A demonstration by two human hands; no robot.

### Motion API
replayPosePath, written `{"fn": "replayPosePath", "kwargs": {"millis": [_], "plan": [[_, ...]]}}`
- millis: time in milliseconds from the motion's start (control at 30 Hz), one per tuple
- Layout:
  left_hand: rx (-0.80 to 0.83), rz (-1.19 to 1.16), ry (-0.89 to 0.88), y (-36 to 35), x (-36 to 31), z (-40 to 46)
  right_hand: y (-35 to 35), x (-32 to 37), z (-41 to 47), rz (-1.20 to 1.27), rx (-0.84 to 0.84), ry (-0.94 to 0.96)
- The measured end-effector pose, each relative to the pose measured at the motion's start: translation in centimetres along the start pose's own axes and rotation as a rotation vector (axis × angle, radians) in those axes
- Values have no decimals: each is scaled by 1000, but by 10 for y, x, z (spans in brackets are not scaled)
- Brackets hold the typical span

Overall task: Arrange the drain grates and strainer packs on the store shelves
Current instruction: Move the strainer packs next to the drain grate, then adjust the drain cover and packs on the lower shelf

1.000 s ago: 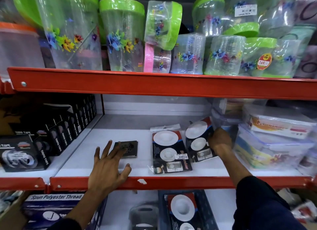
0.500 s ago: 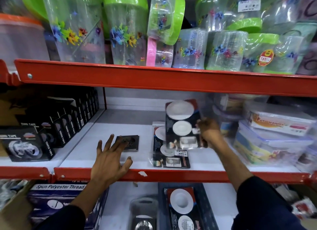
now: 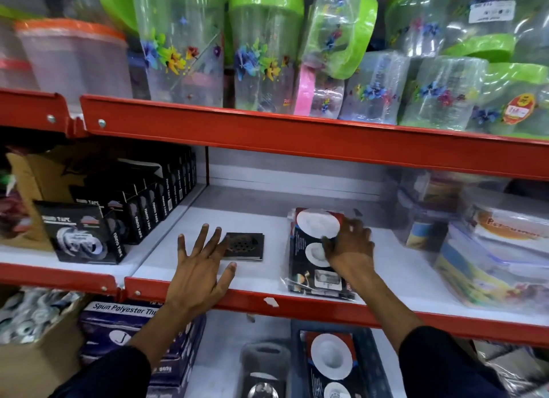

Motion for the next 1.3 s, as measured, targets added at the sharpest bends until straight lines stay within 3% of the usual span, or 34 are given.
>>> {"fn": "replayPosePath", "kwargs": {"millis": [67,200,333,433,633,867,1000,1167,1300], "plan": [[5,7,17,1,3,-1,-3,50,3,78,34,264],[-23,-15,32,2,2,-2,-48,140,2,20,394,693],[-38,-55,40,3,6,-1,-97,174,18,-167,639,730],[-35,-66,35,3,4,0,-112,180,29,-268,716,741],[-43,-73,33,4,4,-1,-98,172,30,-202,643,774],[-17,-71,62,4,4,-2,-9,132,-24,79,182,759],[-4,-73,58,3,3,-4,4,98,-88,188,53,831],[5,-70,66,2,2,-4,-33,71,-167,204,-68,1127],[17,-60,83,1,3,-4,-107,57,-206,121,84,1259]]}}
Point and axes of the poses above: each hand's wrist, its own z-axis towards the middle knuckle, its own y-axis out of the back of the hand, x = y × z, the point moved 8 cm from there along z, towards the middle knuckle, and after that the axes turned 6 degrees about x, right-handed, at the moved point
